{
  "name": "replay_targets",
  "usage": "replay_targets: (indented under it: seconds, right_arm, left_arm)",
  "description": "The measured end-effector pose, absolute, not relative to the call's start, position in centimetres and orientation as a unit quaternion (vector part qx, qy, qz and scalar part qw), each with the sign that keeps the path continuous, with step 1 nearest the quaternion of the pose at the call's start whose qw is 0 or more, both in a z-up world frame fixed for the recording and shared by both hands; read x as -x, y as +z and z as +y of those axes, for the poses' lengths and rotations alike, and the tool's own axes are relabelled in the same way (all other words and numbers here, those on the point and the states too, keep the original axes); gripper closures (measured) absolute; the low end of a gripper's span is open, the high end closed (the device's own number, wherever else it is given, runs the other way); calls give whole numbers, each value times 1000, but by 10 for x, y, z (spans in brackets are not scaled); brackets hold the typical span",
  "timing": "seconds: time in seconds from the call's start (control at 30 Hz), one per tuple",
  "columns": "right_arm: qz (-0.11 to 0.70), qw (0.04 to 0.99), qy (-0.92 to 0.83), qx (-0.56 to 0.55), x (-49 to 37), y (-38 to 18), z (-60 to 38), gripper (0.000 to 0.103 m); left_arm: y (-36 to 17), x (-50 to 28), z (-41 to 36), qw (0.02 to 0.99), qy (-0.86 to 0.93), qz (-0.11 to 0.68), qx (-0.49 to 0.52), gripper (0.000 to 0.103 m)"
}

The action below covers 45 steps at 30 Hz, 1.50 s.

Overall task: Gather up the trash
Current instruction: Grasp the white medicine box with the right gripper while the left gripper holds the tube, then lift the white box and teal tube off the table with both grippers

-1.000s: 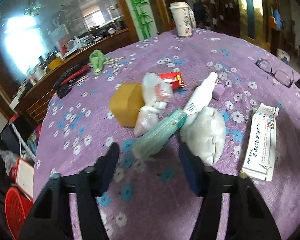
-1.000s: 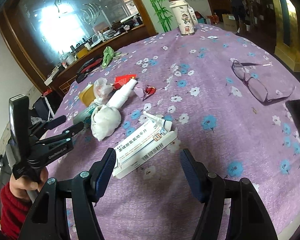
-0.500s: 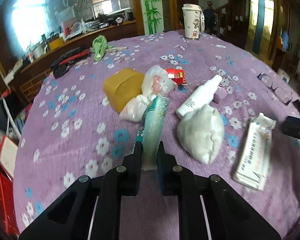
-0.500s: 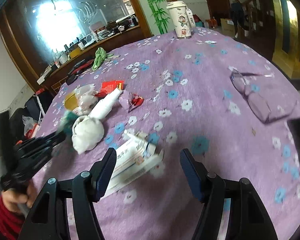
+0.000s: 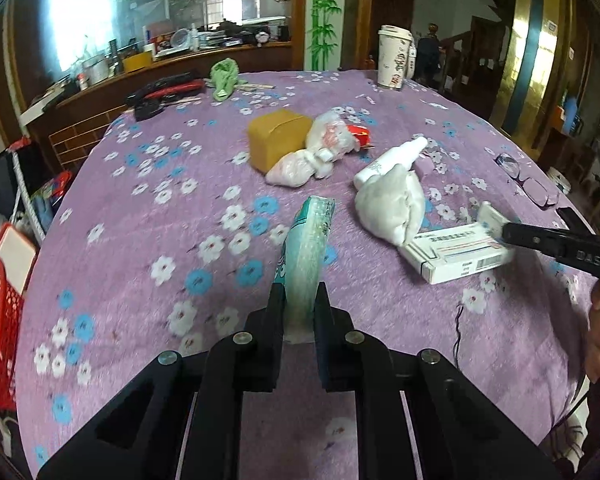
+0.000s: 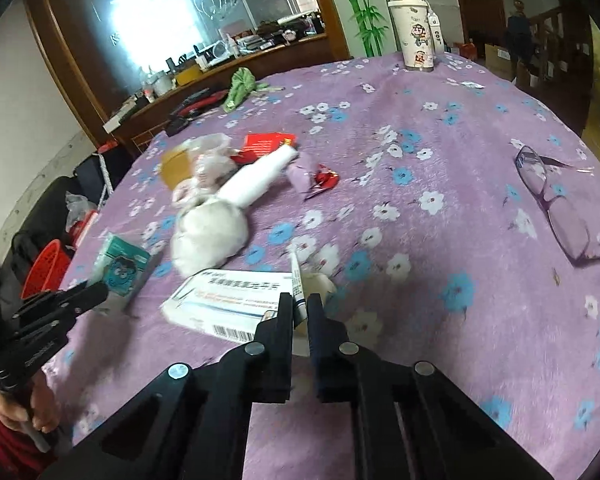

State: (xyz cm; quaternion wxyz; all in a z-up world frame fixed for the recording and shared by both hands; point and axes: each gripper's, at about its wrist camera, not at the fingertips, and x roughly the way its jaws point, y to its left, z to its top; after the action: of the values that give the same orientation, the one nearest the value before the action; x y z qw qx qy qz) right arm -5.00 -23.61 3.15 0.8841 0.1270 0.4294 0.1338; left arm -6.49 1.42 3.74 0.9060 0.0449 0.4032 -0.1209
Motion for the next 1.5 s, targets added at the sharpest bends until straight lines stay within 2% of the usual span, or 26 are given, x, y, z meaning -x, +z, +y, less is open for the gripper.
replay_targets:
  seconds: [0.37,1.5]
  right_arm:
    - [371,912,153,-90,90,60,-193,97]
    - [361,911,180,-89,99,77,-172,97]
  left_arm:
    - [42,84,30,916,-93,390,-28,90]
    - [48,99,40,920,-69,383,-33,90]
